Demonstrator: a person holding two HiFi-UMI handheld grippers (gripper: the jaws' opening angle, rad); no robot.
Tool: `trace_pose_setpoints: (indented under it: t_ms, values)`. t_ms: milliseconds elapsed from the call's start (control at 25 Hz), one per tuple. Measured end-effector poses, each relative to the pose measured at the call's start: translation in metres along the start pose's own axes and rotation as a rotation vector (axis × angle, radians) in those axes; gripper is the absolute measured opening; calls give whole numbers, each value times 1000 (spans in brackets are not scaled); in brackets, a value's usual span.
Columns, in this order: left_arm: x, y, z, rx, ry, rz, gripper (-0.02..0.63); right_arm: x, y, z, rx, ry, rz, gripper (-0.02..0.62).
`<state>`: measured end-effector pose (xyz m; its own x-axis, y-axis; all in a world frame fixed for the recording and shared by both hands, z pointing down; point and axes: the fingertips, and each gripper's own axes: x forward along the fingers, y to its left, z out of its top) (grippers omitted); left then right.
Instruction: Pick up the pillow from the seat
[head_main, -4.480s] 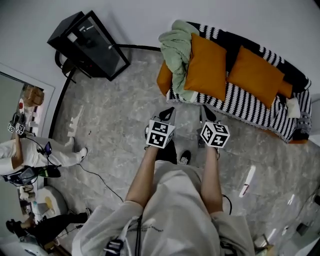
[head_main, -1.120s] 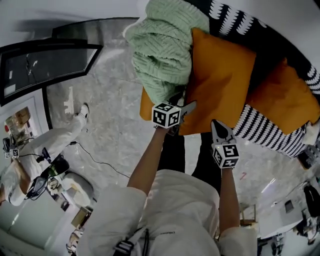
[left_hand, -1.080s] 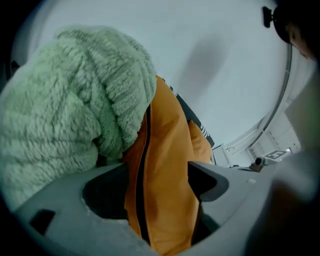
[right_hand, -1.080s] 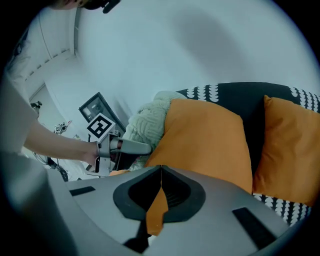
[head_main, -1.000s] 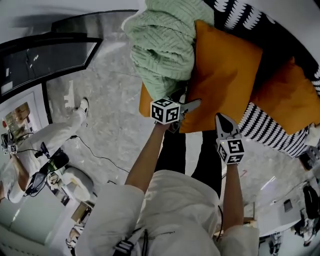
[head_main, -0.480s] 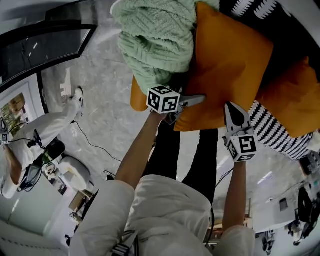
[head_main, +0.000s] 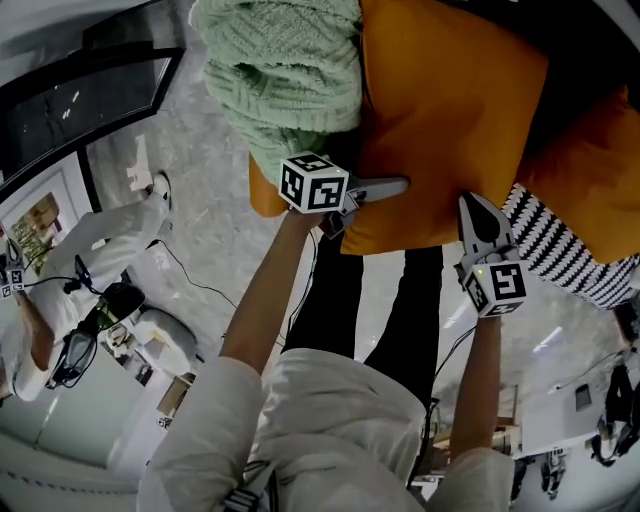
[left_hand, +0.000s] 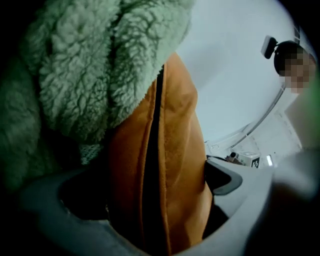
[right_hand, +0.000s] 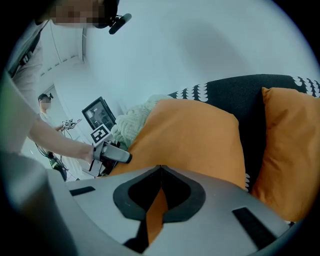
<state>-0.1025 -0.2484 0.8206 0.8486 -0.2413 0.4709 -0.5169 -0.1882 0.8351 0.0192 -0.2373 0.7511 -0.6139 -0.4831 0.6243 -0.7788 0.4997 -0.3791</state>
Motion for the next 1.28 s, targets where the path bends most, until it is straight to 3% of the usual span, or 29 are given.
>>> trace_pose_setpoints:
  t_ms: [360, 560, 1080, 1280]
  values:
    - [16, 7, -7, -37, 27, -39, 595, -7, 5, -2, 32, -29, 37, 8]
    - [25, -28, -5, -30, 55, -97, 595, -20, -11, -8, 96, -52, 11, 8]
    - [38, -14, -6, -1, 100, -31, 586, -9, -18, -13, 153, -65, 55, 8]
    - [30, -16, -6, 31, 77, -7, 500, -9, -17, -15, 159, -74, 32, 8]
